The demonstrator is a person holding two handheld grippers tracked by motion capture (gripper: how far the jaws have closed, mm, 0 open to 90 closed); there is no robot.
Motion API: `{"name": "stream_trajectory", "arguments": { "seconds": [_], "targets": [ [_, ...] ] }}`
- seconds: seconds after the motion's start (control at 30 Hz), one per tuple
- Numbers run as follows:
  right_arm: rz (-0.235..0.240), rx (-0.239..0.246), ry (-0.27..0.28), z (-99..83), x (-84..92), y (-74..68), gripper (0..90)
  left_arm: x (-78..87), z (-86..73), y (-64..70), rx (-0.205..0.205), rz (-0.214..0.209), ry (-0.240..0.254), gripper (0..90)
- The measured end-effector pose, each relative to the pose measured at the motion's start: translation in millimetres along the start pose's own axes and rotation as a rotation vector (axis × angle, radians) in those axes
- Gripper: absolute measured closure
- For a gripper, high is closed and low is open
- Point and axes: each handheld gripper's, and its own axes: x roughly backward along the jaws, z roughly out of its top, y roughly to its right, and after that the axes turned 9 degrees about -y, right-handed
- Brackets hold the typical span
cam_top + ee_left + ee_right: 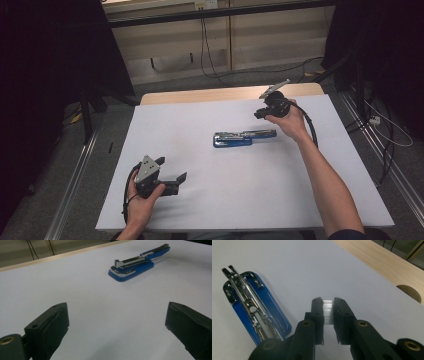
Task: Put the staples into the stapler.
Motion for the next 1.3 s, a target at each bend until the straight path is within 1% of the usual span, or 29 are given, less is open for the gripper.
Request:
{"name": "stream_trajectory", "arguments": {
  "seconds": [0.03, 0.1, 0.13, 0.2, 0.27, 0.5, 0.67, 0.73, 0.9, 1.0, 1.1, 1.3],
  "targets": [
    [0.005, 0.008, 0.010, 1.1, 0.6, -1.3, 79.2, 0.3, 0.0, -0.2, 0.000, 0.003, -0.001, 5.3],
    [0.014, 0.020, 0.018, 2.8, 1.0, -4.6, 79.2, 0.3, -0.3, -0.8, 0.016, -0.008, 0.007, 5.2],
    [0.016, 0.025, 0.019, 3.4, 1.1, -6.2, 79.2, 0.1, -0.5, -1.5, 0.023, -0.012, 0.006, 5.2],
    [0.024, 0.041, 0.019, 5.6, 1.0, -10.3, 79.2, -0.2, -0.8, -2.7, 0.024, -0.005, -0.003, 5.1],
    [0.034, 0.046, 0.013, 8.1, 1.0, -14.1, 79.2, 0.0, -1.2, -3.9, 0.042, -0.008, -0.003, 4.8],
    [0.067, 0.090, 0.023, 14.4, -0.4, -28.1, 79.2, 1.0, -1.6, -4.7, 0.040, -0.004, 0.003, 4.8],
    [0.071, 0.121, 0.042, 19.6, 0.0, -38.6, 79.2, 1.2, -1.7, -4.7, 0.053, 0.004, 0.010, 4.8],
    [0.068, 0.134, 0.044, 22.0, 0.4, -42.4, 79.2, 1.1, -1.6, -4.9, 0.048, 0.003, 0.007, 4.8],
    [0.082, 0.165, 0.052, 26.6, 1.0, -51.2, 79.2, 1.9, -1.1, -4.6, 0.044, 0.009, 0.014, 4.8],
    [0.091, 0.177, 0.057, 28.3, 0.3, -53.8, 79.2, 1.6, -1.0, -4.3, 0.043, 0.005, 0.013, 4.8],
    [0.100, 0.190, 0.048, 29.1, -2.1, -56.9, 79.2, 1.1, -1.0, -3.7, 0.042, 0.000, 0.007, 4.8],
    [0.117, 0.210, 0.050, 30.9, -5.2, -62.6, 79.2, -1.2, -0.9, -0.9, 0.030, -0.011, -0.001, 4.8]
  ]
}}
